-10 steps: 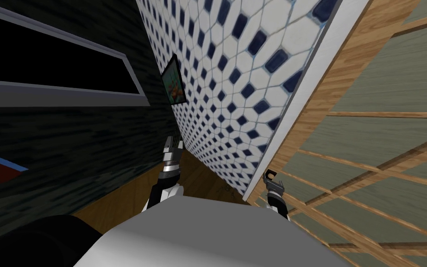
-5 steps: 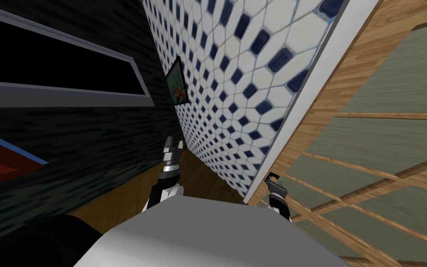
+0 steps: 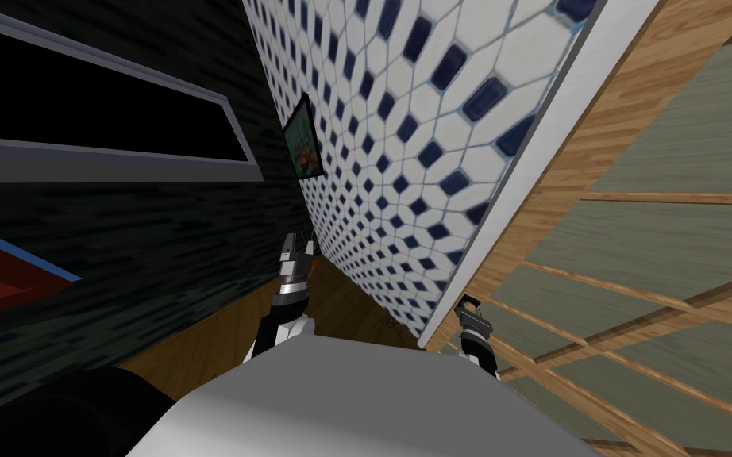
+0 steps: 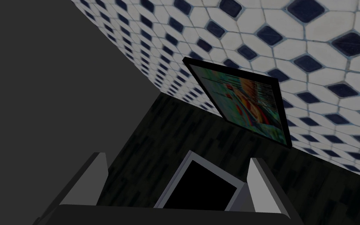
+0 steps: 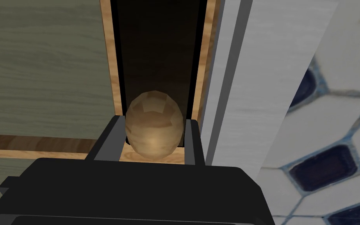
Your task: Pull the door open
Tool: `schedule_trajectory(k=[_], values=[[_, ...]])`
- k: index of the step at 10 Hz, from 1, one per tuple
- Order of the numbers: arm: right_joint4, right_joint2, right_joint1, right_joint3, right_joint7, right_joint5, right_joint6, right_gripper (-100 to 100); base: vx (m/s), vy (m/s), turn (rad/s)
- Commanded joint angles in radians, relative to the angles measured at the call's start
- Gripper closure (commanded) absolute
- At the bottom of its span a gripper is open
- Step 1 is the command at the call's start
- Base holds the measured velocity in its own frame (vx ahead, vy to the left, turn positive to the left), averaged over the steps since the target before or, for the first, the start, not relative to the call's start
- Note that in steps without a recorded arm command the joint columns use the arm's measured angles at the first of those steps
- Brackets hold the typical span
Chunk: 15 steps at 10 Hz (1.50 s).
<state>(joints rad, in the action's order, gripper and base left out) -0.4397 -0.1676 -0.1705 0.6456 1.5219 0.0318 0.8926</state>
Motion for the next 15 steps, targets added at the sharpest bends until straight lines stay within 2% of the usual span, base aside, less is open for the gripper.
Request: schedule_trajectory(k=[1,4,11,12,15], values=[[0.000,-0.001,0.000,-0.004,-0.029,-0.004,0.000,100,-0.006,0.004,0.003],[-0.001,-0.002,0.001,-0.013,-0.087,-0.011,0.000,100,-0.008,0.004,0.002],[-0.004,-0.007,0.004,-0.043,-0.265,-0.037,0.001,100,-0.013,0.004,0.003],[-0.004,-0.007,0.004,-0.043,-0.273,-0.037,0.001,100,-0.011,0.003,0.000],[-0.005,-0.010,0.006,-0.060,-0.361,-0.051,0.002,100,-0.014,0.005,0.003]])
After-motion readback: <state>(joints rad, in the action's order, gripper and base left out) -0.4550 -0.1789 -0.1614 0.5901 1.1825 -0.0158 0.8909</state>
